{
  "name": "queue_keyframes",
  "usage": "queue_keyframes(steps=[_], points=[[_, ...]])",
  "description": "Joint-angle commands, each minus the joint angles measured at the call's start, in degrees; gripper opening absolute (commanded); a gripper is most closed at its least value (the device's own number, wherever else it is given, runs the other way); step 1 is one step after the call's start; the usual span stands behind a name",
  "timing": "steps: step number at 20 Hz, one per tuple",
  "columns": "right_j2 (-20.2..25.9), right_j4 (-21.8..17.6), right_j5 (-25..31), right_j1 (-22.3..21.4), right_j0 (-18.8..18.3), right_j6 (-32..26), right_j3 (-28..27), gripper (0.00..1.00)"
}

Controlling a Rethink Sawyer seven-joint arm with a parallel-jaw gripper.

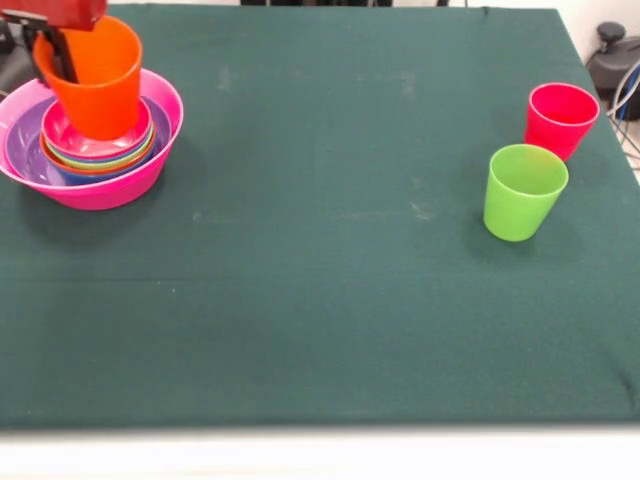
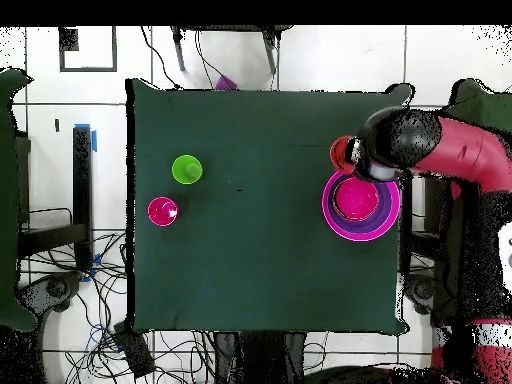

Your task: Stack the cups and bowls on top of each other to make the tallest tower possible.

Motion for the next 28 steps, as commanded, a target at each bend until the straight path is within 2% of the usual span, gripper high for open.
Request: queue_keyframes(steps=[1,4,8,12,16,28], points=[[1.10,-4.00,-9.38,-3.25,-0.80,-7.52,18.60,0.00],[1.04,-4.91,-11.70,-3.34,-1.46,-6.96,20.70,0.00],[0.74,-6.76,-13.32,-2.36,-1.79,-7.48,20.75,0.00],[-0.12,-9.49,-12.20,-2.41,-1.80,-8.86,20.14,0.00],[0.69,-10.62,-11.65,-2.77,-3.42,-10.36,20.39,0.00],[1.97,-14.16,-11.92,-0.69,-4.35,-10.59,18.26,0.00]])
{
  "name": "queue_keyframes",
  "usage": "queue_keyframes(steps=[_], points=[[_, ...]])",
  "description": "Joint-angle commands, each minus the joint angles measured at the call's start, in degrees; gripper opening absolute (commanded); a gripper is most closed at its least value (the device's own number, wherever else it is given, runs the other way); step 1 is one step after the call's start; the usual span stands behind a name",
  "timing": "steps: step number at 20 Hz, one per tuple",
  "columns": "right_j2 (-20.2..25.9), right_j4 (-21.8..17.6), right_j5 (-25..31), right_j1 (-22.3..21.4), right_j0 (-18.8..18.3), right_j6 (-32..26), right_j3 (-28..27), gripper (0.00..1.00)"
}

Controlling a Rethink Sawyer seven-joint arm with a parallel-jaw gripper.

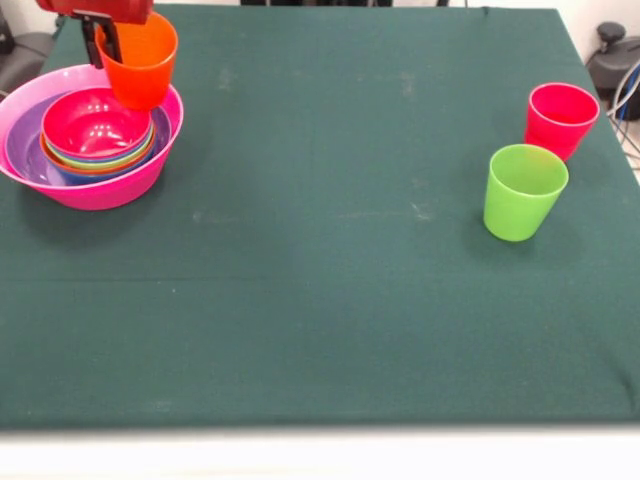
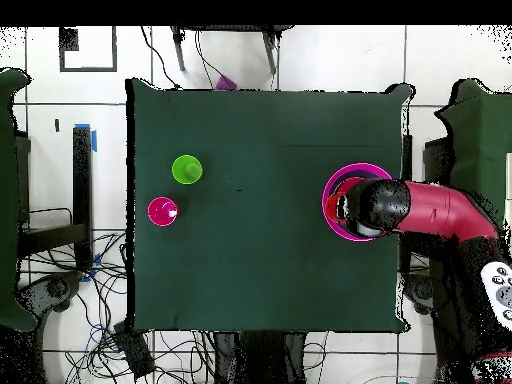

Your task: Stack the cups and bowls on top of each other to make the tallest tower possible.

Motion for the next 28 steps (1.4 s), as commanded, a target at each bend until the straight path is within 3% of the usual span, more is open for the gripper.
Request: queue_keyframes(steps=[1,28], points=[[2.14,-5.35,-1.36,1.93,0.13,-10.88,0.79,0.00],[3.90,-7.07,-2.32,3.89,-2.26,-14.41,-1.67,0.00]])
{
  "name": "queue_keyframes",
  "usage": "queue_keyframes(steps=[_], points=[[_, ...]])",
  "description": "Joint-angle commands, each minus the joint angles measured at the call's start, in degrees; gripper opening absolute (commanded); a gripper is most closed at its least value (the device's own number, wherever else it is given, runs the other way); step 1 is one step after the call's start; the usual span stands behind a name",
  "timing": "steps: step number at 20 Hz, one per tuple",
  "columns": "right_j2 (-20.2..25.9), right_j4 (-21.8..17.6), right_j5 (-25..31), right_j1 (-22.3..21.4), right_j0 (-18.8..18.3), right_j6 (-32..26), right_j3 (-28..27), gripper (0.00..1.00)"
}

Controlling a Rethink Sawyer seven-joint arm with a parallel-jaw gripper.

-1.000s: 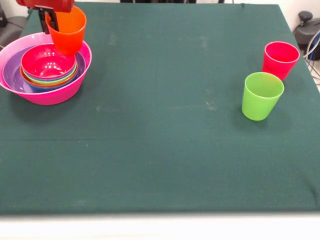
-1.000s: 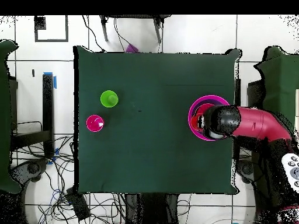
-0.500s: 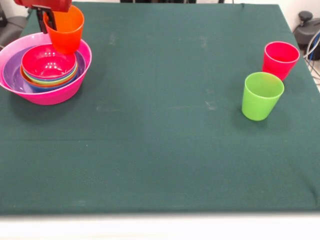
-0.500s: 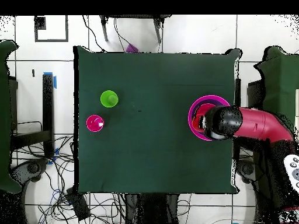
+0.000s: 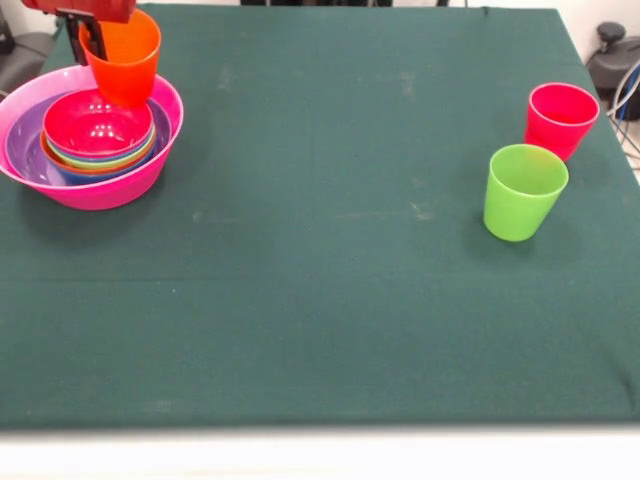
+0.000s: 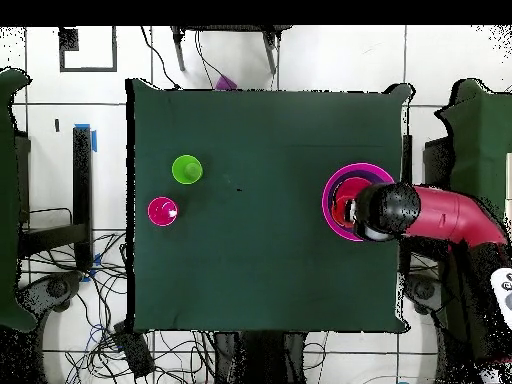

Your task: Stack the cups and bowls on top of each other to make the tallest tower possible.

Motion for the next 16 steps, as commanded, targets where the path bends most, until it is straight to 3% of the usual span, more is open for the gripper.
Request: queue_keyframes(steps=[1,13,14,16], points=[[3.76,-6.70,-2.38,3.71,-0.55,-14.55,-1.72,0.00],[4.70,-7.88,-2.92,3.64,-1.19,-14.92,-1.22,0.00],[4.97,-8.07,-3.15,3.58,-1.45,-14.89,-0.99,1.00],[5.03,-8.09,-3.90,3.41,-1.50,-14.44,-0.58,1.00]])
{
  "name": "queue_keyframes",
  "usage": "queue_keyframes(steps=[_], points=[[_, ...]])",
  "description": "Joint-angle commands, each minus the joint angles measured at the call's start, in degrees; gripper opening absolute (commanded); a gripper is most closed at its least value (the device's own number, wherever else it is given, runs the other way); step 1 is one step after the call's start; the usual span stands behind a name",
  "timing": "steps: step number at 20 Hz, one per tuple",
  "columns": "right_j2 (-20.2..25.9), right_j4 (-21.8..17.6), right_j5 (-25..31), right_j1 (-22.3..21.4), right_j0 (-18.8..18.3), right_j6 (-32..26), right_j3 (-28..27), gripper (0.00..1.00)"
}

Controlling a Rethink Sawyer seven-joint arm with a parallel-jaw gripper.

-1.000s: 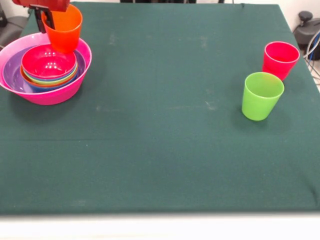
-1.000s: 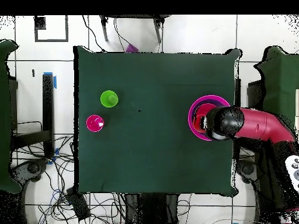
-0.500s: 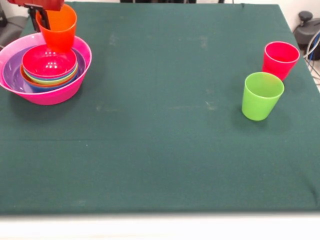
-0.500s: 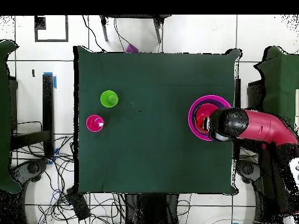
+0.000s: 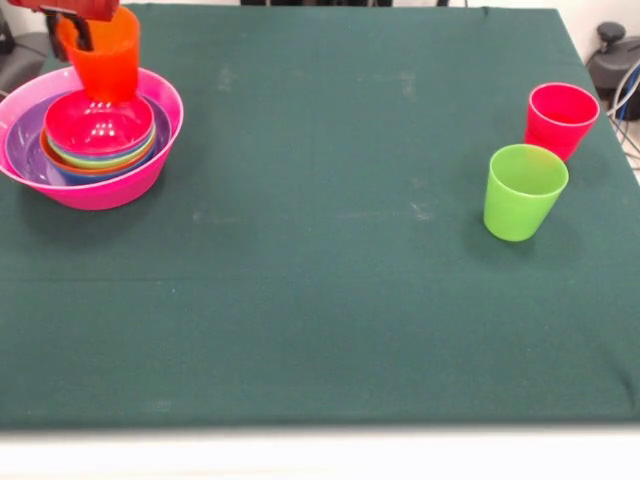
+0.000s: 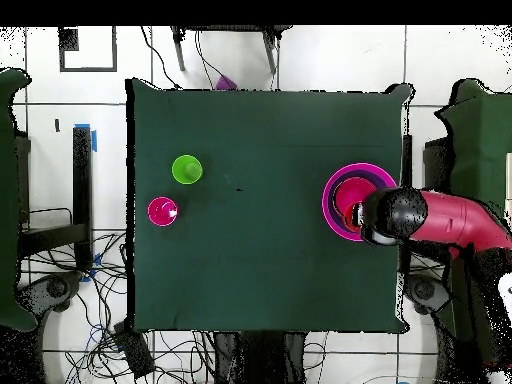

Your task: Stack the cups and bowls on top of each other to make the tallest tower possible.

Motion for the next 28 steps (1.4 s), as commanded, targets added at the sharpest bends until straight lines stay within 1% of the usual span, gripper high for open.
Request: queue_keyframes(steps=[1,10,14,17,19,20,28], points=[[4.83,-5.53,-3.70,3.36,-0.20,-14.41,-0.78,1.00],[5.57,-5.46,-2.16,3.08,0.04,-14.30,-1.67,1.00],[5.58,-5.43,-0.58,3.12,0.45,-14.65,-2.89,1.00],[5.70,-5.52,0.30,4.04,0.44,-15.17,-4.63,1.00],[5.77,-5.31,0.36,4.05,0.33,-15.12,-4.57,1.00],[5.81,-5.16,0.29,4.06,0.18,-15.07,-4.50,0.00],[5.67,-5.02,0.42,4.27,0.40,-14.55,-4.73,0.00]])
